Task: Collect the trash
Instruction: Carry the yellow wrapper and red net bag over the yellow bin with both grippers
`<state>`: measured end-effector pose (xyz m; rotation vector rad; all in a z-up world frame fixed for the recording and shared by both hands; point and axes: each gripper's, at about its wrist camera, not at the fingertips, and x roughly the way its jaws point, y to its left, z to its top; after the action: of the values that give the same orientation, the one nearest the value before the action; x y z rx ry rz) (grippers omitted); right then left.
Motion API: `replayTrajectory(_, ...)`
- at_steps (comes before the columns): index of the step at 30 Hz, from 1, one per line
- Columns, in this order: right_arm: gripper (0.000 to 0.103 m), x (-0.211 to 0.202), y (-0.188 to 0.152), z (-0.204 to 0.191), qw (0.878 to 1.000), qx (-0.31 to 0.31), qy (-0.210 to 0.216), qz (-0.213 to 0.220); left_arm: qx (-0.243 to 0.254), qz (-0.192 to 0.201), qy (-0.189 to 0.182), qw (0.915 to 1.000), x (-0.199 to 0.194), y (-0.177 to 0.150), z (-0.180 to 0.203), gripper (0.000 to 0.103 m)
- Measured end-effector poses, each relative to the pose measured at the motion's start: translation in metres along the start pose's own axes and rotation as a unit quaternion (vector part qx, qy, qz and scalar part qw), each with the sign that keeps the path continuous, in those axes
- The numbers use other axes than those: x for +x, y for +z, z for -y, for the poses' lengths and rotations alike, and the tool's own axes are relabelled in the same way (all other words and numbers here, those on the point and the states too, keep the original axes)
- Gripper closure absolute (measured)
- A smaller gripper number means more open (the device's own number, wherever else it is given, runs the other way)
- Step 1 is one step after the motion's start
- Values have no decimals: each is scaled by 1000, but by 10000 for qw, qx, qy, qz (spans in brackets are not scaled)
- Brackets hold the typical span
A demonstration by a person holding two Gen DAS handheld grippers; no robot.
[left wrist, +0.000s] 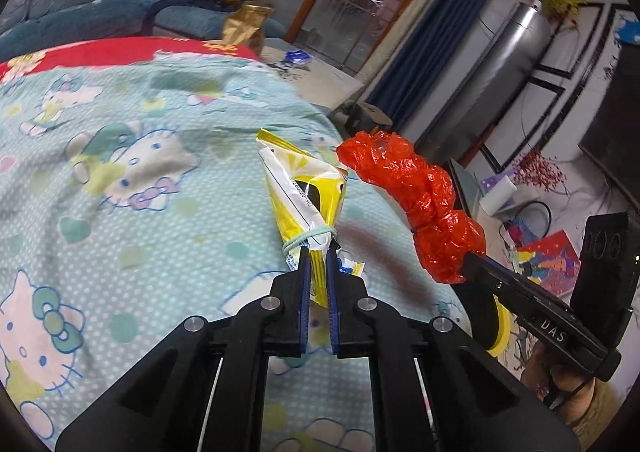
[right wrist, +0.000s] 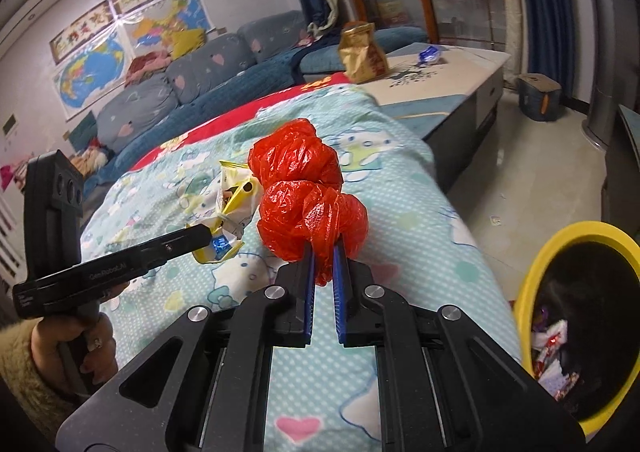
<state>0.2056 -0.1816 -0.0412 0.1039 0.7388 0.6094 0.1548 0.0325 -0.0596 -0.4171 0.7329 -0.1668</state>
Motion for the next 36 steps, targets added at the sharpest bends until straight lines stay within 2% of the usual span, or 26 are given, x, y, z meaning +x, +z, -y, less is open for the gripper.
replayTrajectory(11,98,-33,-10,29,9985,367,-327,223,572,64,-228,9981,-2,-3,43,96)
replayTrajectory(36,98,-96,-37,97,9846,1121,-1198,612,1312,-100,-711,9888,20,-11,122,96)
